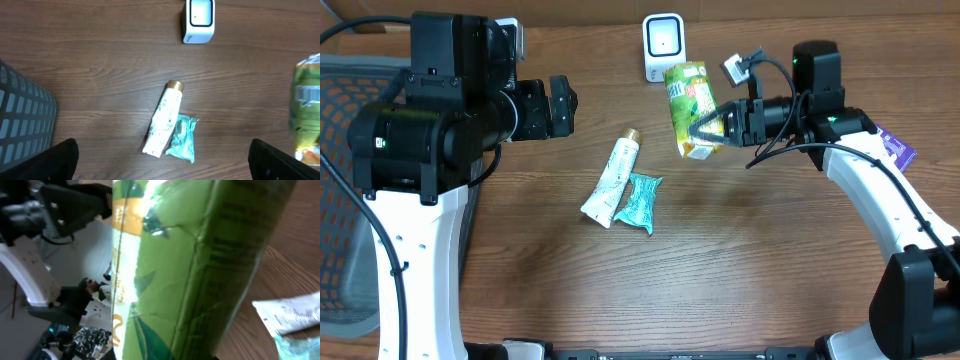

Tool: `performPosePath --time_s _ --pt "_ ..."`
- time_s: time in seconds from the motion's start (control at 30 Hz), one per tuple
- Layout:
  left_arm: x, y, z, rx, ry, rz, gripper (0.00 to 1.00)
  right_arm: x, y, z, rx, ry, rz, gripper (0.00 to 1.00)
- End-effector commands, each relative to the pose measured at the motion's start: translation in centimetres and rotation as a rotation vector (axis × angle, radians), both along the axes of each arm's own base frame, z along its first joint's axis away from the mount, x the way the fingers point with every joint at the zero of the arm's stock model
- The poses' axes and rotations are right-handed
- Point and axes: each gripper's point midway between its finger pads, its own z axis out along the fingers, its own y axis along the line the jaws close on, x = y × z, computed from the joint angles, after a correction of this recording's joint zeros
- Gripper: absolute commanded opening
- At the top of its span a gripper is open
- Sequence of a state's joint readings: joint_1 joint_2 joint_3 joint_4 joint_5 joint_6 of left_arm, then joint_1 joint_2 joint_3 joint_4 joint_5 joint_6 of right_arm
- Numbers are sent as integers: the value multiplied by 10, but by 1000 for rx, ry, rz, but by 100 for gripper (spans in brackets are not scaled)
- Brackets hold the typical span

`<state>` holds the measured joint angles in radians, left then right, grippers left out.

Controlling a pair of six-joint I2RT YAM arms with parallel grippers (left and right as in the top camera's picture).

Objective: Scan the item barcode
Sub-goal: 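Carry the green pouch up toward the white scanner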

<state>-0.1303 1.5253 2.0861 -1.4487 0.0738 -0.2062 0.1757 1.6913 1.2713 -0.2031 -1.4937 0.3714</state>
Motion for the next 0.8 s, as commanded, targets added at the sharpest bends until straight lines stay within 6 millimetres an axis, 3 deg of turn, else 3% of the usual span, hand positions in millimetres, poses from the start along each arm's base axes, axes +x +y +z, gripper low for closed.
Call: performPosePath --time_s 0.0,0.1,0.3,0.43,0.6,0.77 --pt "2 0 1 14 -7 -14 100 -10 -4 42 28 32 47 4" --pt "2 0 1 14 -8 -14 100 -1 -2 64 30 1 18 4" --pt "2 0 1 14 -7 -14 99 -8 -8 133 44 -168 46 3" --pt "2 0 1 14 -8 -14 99 -6 -8 161 51 -217 47 4" --pt "2 0 1 14 -7 -14 100 -6 -8 168 52 -216 46 4" --pt "2 0 1 14 -8 -14 99 11 -5 153 56 -189 35 4"
